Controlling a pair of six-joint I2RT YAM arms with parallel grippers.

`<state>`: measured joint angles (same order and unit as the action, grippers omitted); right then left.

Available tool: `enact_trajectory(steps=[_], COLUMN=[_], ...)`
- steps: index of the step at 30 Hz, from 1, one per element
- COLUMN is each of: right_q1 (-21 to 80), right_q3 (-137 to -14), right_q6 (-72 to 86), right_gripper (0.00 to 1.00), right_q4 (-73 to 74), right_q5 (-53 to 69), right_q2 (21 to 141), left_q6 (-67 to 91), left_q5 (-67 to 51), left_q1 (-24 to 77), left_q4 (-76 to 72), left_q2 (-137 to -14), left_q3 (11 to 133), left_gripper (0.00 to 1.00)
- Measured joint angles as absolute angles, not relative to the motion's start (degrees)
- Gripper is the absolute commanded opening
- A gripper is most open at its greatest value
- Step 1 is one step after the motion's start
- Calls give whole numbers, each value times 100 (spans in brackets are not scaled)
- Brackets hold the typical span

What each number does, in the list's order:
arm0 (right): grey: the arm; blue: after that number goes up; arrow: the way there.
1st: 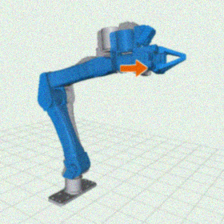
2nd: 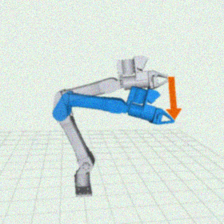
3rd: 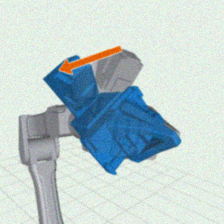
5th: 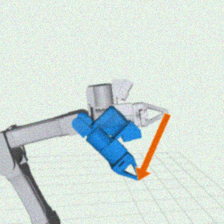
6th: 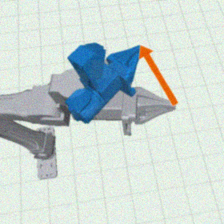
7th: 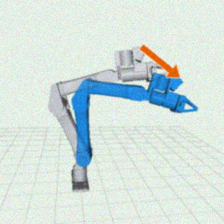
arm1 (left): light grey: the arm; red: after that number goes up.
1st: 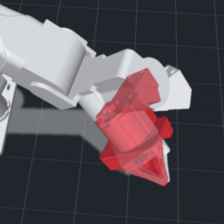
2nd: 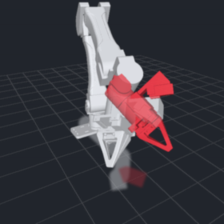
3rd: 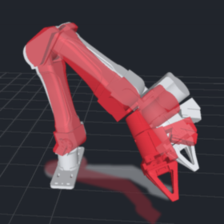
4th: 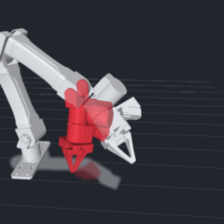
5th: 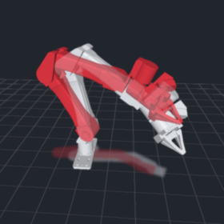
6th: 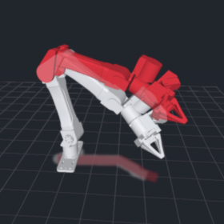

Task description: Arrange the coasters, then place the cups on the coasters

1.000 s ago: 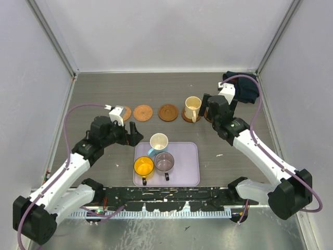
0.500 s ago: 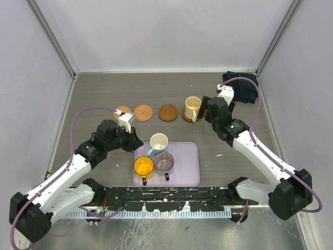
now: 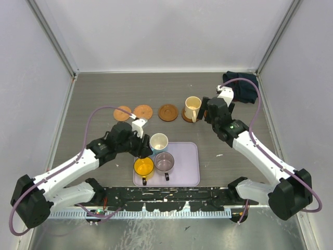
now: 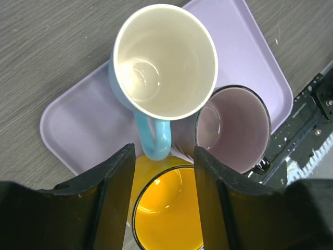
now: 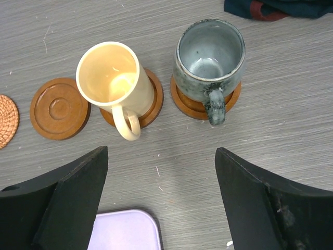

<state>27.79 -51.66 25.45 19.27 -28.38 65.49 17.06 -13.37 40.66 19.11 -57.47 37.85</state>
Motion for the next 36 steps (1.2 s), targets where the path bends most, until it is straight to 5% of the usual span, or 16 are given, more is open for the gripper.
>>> enact_trajectory(steps=[30,36], right_q1=[2779,2779], right_q3=[-4978,-4941], right_q6=[2740,2783], right_gripper=[87,87], right_q4=[1837,1809], right_q5=[-2665,-2624], right_q2=[6549,6549], left_q6=[1562,1566], left_q5=[-934,-954], left_q1=[4233,4244], left_q4=[1894,1874], left_q2=[-6816,-6971], left_q3=[4171,4171], left_gripper=[37,8])
